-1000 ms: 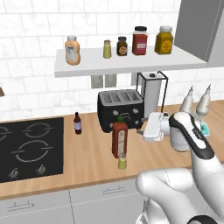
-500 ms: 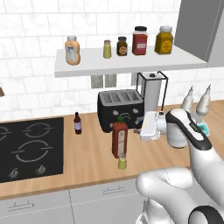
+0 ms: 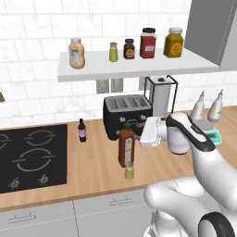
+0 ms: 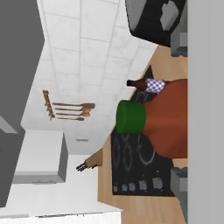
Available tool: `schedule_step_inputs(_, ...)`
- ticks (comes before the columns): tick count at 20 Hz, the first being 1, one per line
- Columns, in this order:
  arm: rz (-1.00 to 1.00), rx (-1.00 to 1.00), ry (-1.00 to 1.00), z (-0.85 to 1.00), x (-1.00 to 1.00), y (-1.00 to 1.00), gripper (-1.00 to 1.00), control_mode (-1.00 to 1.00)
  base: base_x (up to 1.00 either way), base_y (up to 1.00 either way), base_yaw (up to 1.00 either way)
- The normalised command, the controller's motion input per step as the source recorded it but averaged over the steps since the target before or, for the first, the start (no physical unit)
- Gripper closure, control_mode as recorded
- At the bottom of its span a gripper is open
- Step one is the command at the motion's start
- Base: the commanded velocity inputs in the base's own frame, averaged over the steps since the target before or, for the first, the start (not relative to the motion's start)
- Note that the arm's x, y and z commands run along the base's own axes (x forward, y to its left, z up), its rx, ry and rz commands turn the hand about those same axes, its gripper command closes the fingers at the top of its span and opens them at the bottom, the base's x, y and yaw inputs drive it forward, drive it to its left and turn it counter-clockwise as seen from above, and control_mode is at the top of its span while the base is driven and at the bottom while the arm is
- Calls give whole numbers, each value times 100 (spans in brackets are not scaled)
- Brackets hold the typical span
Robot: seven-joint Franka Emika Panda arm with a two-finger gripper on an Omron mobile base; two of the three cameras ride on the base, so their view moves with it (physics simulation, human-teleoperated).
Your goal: Put the shaker and condiment bottle from the counter next to their counterparts in the cabinet.
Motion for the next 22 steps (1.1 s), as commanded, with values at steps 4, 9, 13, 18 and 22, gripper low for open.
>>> schedule_step_inputs(4, 9, 0, -2, 0, 1, 18, -100, -100, 0, 0, 0)
schedule_step_inputs(9, 12, 0, -1, 0, 6, 22, -100, -100, 0, 0, 0)
schedule_step_inputs(13, 12, 1, 0, 0, 54, 9, -100, -100, 0, 0, 0)
schedule_step_inputs(18, 11, 0, 0, -3, 49, 0, -100, -100, 0, 0, 0)
schedule_step_inputs(22, 15, 0, -3, 0, 2, 0, 100, -100, 0, 0, 0)
